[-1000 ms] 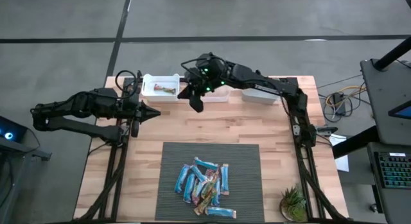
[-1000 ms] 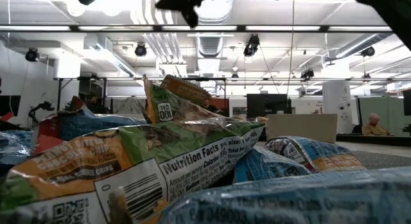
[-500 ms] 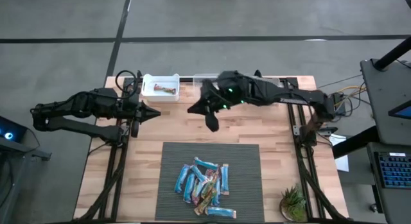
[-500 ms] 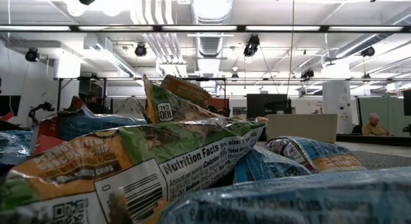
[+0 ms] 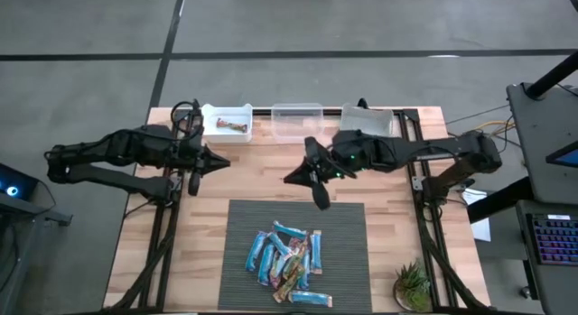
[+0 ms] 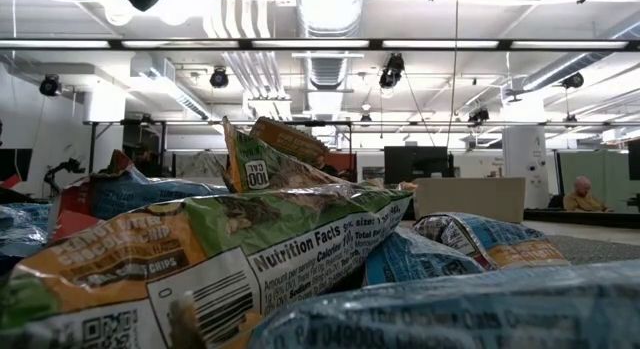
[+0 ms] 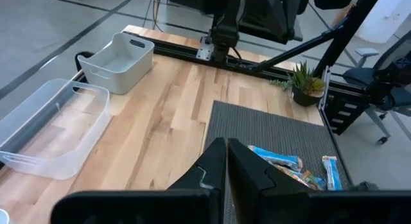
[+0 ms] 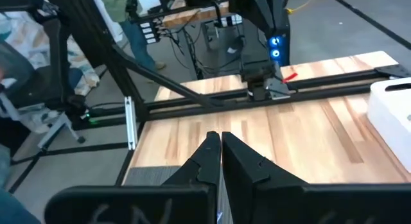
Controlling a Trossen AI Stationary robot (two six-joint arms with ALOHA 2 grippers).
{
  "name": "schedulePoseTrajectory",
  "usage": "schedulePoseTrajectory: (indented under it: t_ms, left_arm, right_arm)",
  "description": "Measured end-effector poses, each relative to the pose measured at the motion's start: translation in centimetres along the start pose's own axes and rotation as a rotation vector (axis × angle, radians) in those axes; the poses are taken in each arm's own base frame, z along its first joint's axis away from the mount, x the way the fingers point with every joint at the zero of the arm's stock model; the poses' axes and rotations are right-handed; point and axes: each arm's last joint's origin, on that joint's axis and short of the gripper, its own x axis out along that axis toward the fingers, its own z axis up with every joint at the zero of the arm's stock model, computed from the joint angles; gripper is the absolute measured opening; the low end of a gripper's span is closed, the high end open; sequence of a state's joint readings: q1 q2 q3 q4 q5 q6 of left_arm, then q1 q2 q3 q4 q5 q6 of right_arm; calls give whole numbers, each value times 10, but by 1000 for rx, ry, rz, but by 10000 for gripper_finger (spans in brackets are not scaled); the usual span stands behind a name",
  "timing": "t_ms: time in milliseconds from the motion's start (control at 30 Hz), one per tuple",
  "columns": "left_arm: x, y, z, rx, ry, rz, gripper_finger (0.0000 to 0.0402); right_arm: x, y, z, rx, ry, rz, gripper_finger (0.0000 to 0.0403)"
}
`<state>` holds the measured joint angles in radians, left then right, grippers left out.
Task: Pick and place Granola Bars by type
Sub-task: Put the blue granola bar into the transparent bin
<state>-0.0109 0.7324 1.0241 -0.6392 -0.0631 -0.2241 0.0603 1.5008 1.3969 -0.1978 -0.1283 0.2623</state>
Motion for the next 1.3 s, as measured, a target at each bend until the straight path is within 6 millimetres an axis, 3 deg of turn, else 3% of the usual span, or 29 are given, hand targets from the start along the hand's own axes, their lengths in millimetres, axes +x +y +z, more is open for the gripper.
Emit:
schedulePoseTrajectory:
  t_ms: [433, 833, 1300]
  left_arm:
    - [7, -2, 4, 21, -16, -29, 0]
    - [11, -4, 6, 22, -25, -56, 0]
    - [40, -7, 14, -72, -51, -64, 0]
  right_arm:
    - [-26, 6, -26, 23, -17, 32, 9]
    - [-54, 6, -35, 56, -53, 18, 9]
    - [-76, 2, -56, 61, -41, 20, 9]
